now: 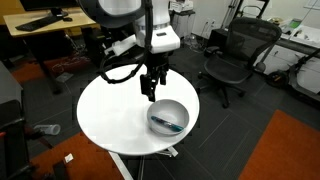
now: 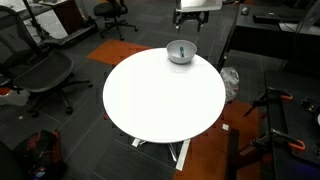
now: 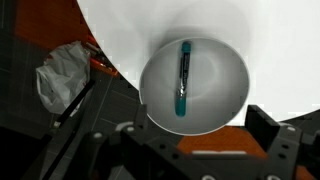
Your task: Take the marker out of the grey bowl
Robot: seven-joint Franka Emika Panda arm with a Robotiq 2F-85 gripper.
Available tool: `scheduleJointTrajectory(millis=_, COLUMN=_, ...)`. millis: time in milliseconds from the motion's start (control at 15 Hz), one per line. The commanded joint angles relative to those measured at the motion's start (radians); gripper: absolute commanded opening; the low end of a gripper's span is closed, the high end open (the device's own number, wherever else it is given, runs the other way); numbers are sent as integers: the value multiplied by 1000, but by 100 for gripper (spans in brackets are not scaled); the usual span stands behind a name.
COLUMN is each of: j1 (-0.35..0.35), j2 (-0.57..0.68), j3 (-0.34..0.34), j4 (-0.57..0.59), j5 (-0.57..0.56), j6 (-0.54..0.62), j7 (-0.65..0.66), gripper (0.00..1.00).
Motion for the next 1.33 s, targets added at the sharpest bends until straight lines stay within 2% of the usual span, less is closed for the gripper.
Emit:
scheduleJointTrajectory(millis=0, j1=2, j2=66, j3=-14, j4=60, j5=33, j6=1, j7=-18, gripper=100)
scheduleJointTrajectory(millis=1267, j1=-44, j2=273, j3=-22, j4=202, j5=130, j6=8, j7=-59, gripper=100)
